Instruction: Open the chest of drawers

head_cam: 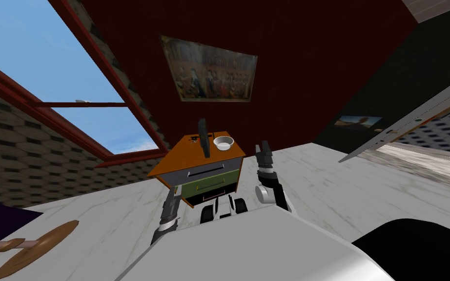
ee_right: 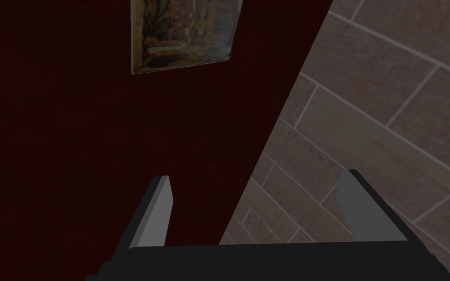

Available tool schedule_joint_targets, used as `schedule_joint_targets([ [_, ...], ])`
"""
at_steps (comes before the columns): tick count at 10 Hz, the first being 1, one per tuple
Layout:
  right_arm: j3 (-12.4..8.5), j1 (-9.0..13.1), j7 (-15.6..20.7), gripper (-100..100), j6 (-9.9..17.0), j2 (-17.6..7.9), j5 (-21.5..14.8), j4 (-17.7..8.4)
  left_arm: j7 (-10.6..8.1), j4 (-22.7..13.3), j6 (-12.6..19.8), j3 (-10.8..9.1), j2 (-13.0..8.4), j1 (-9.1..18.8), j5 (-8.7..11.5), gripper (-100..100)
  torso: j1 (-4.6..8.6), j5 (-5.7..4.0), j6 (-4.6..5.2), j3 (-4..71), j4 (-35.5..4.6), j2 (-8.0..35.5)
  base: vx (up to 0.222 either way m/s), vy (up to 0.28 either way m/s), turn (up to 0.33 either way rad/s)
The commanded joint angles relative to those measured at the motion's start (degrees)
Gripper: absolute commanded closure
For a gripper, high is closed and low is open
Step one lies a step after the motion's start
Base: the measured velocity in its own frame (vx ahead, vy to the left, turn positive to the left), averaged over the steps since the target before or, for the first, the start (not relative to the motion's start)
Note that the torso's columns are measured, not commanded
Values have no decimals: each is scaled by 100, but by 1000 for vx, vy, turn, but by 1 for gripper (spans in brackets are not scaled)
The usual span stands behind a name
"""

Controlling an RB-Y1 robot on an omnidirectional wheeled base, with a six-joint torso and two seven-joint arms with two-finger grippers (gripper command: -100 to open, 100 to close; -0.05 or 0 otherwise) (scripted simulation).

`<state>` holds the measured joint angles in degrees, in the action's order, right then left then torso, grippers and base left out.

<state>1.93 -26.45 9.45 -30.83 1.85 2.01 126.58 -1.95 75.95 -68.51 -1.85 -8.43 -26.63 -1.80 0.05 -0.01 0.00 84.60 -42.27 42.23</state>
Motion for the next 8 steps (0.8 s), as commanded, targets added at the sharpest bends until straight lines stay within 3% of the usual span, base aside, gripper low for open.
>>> schedule_joint_targets([
  [1,0,-1,0,0,0,0,0,0,-43,-478,-413,-34,98,6,-15,-100,-1,0,0,7,3,-11,136,-41,-2],
  [5,0,0,0,0,0,0,0,0,-95,-1030,-852,-76,381,21,-30,-100,-12,3,0,-11,-5,20,100,-22,-1],
  [8,0,1,0,0,0,0,0,0,-113,-1213,-1013,-90,739,23,-35,-100,-4,1,0,-12,-6,21,8,-12,34],
])
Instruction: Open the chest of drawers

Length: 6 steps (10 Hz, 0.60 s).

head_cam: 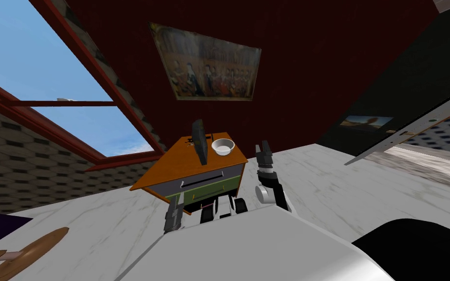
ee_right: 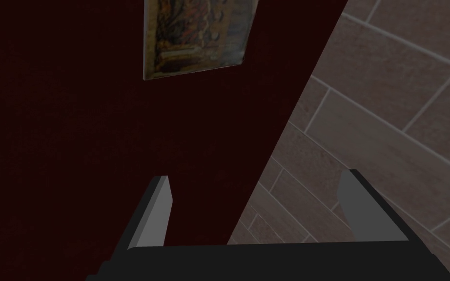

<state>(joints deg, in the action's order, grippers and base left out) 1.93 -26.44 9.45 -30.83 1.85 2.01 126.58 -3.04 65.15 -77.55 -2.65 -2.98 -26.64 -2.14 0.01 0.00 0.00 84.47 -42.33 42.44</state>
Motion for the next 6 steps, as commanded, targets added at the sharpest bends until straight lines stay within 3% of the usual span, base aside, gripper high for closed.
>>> schedule_joint_targets([
  [1,0,0,0,0,0,0,0,0,-7,-8,-36,2,122,-29,-5,-100,0,0,0,6,3,-10,2,-6,9],
  [6,0,0,0,0,0,0,0,0,-137,574,577,-66,-3,2,63,-100,-2,1,0,10,5,-15,2,-21,2],
])
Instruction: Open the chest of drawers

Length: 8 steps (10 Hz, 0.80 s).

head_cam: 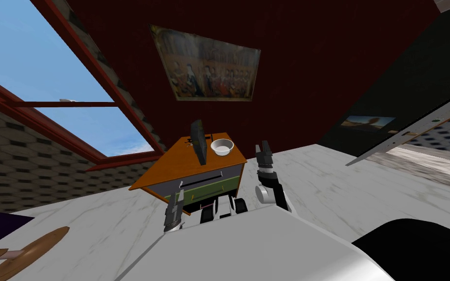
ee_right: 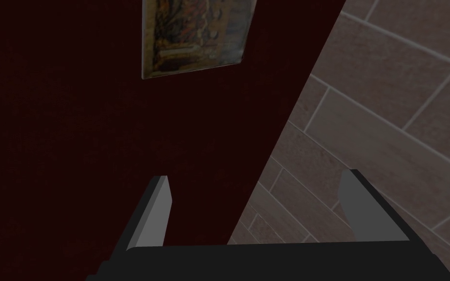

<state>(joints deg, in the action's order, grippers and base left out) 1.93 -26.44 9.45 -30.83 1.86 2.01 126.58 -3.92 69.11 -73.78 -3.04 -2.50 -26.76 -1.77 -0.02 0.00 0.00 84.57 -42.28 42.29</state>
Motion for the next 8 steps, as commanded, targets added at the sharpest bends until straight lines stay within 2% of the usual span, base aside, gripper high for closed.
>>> schedule_joint_targets([
  [1,0,0,0,0,0,0,0,0,-27,133,123,-13,-29,-3,13,-100,2,0,0,0,0,1,1,-12,2],
  [2,0,0,0,0,0,0,0,0,-6,-17,-7,-4,-5,3,3,100,-1,1,0,-1,0,1,-3,6,-8],
  [5,-1,0,0,0,0,-1,0,0,65,-340,-350,34,71,-16,-35,100,-4,1,0,0,0,0,-3,25,-1],
  [6,-1,0,0,0,0,-1,0,0,54,-294,-276,30,65,-4,-31,100,1,0,0,0,0,0,-2,12,0],
  [7,0,0,0,0,0,0,0,0,39,-240,-202,26,-150,-6,-30,-100,7,-2,1,1,0,-1,-8,-8,-5],
  [8,0,0,0,0,0,0,0,0,23,-197,-137,22,-233,-5,-28,-100,10,-3,0,0,0,1,-16,-17,-4],
])
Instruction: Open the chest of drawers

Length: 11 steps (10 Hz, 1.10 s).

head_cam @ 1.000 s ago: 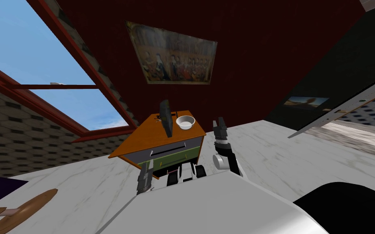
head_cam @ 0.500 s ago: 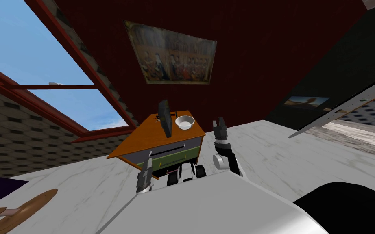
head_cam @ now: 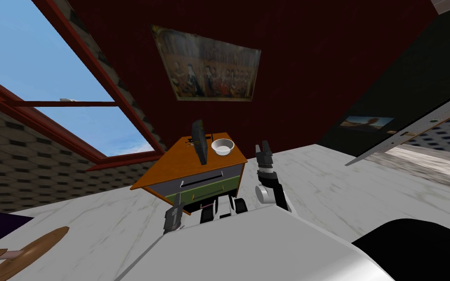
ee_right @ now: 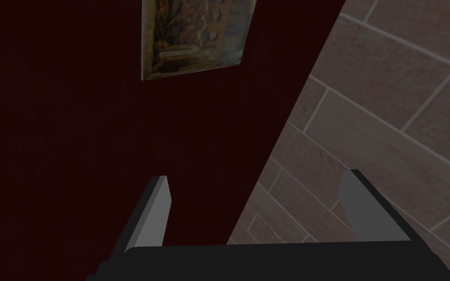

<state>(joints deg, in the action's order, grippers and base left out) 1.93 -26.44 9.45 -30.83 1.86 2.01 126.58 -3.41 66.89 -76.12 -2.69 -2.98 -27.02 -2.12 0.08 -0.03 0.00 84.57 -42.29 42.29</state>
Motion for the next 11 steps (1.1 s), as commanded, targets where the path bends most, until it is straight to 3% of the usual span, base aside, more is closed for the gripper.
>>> schedule_joint_targets([
  [1,0,0,0,0,0,0,0,0,-67,130,258,-23,-313,23,13,-100,-1,1,0,-1,0,2,-24,-28,-8],
  [5,0,0,0,0,0,0,0,0,-159,379,648,-48,-426,29,27,-100,-11,4,0,0,0,-1,-28,-25,-5],
  [11,0,0,0,0,0,0,0,0,-297,738,1247,-85,-417,42,48,-100,-8,3,0,-1,0,0,-25,-20,-5],
])
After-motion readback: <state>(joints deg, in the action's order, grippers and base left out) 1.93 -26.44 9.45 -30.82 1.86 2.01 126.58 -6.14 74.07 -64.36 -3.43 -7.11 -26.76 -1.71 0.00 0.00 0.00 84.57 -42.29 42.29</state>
